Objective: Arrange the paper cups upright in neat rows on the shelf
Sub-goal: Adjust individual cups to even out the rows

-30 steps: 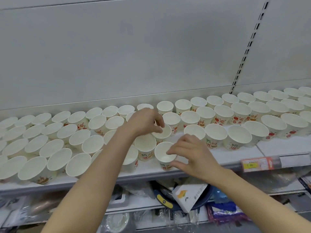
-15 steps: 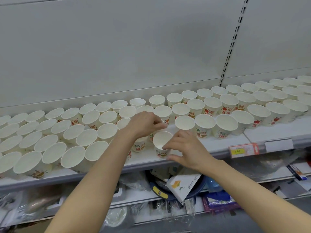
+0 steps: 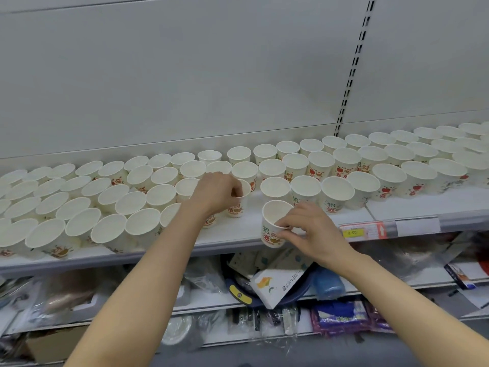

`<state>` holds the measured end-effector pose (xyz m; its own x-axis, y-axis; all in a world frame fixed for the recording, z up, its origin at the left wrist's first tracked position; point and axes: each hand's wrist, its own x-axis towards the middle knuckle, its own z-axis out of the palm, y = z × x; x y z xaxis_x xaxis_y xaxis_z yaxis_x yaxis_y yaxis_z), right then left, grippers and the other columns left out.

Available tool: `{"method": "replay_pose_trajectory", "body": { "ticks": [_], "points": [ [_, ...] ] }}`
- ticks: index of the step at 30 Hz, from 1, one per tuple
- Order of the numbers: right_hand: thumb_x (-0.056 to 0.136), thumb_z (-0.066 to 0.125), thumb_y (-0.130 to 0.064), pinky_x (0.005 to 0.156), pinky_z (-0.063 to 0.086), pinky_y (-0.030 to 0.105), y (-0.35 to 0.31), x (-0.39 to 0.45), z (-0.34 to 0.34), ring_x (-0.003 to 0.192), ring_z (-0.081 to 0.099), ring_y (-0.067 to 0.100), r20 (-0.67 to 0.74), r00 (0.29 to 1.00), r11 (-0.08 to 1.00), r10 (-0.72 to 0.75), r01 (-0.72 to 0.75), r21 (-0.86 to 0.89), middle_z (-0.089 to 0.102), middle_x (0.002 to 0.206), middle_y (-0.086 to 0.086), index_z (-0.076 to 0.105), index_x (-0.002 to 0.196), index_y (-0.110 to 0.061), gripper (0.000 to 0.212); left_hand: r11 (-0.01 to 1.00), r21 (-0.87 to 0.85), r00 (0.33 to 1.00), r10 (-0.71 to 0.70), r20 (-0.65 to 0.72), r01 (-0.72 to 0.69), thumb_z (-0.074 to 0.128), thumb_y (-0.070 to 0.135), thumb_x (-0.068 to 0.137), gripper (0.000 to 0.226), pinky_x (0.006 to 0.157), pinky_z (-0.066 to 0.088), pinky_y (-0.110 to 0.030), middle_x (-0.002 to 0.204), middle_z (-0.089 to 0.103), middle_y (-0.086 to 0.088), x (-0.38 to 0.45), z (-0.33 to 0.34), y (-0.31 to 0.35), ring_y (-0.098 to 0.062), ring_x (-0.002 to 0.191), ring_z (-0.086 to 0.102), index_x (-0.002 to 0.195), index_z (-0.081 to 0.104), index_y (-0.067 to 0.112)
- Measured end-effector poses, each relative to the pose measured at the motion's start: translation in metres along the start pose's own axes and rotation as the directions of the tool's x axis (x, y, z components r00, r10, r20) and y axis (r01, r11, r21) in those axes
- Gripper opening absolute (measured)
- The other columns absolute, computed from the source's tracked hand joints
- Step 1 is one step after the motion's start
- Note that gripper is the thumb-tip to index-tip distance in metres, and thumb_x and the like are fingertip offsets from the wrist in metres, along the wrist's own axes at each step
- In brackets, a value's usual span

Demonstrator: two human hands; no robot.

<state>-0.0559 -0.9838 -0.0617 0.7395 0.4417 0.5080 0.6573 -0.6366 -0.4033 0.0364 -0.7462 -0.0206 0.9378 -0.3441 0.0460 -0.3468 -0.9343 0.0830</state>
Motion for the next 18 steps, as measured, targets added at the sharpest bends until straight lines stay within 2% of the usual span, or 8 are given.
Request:
{"method": "replay_pose_trajectory", "body": {
  "ticks": [5,13,16,18],
  "points": [
    [0.075,0.079,-0.020,0.074,0.046,0.038,0.006,-0.013,-0.009,0.080,0.055,0.012,-0.009,0.998,0.997,0.060,-0.060,0.042,0.068,0.082,-0.010,0.072,0.089,-0.021,0.015,0.998,-0.063,0.999,-0.012,-0.033,0.010,0.067,0.027,0.080,0.009,0.074,0.055,-0.034,0.087,0.071,0.011,-0.005,0.005,0.017,-0.014,0.084,0.063,0.086,0.072,0.032],
    [0.080,0.068,-0.029,0.076,0.043,0.033,0.005,-0.003,-0.010,0.082,0.058,0.017,-0.080,0.995,0.996,0.055,-0.048,0.077,0.070,0.084,-0.008,0.074,0.090,-0.019,0.015,0.986,-0.167,0.993,0.010,-0.114,-0.029,0.069,0.026,0.079,0.010,0.070,0.052,-0.029,0.088,0.072,0.011,-0.007,0.007,0.021,-0.011,0.086,0.064,0.086,0.075,0.030],
    [0.082,0.065,-0.035,0.076,0.046,0.035,0.004,-0.002,-0.009,0.083,0.058,0.012,-0.095,0.993,0.995,0.063,-0.055,0.088,0.069,0.085,-0.011,0.074,0.090,-0.021,0.018,0.963,-0.264,0.992,0.024,-0.123,-0.056,0.075,0.043,0.077,0.017,0.073,0.049,-0.027,0.089,0.071,0.017,-0.002,-0.002,0.014,-0.004,0.088,0.060,0.090,0.075,0.032],
    [0.084,0.061,-0.038,0.076,0.047,0.035,0.004,0.000,-0.011,0.084,0.057,0.009,-0.110,0.991,0.994,0.072,-0.063,0.084,0.068,0.086,-0.013,0.073,0.091,-0.024,0.020,0.932,-0.360,0.980,-0.036,-0.194,-0.036,0.073,0.047,0.079,0.016,0.074,0.049,-0.028,0.088,0.071,0.020,0.005,-0.019,-0.005,-0.002,0.087,0.061,0.088,0.074,0.034]
  ]
}}
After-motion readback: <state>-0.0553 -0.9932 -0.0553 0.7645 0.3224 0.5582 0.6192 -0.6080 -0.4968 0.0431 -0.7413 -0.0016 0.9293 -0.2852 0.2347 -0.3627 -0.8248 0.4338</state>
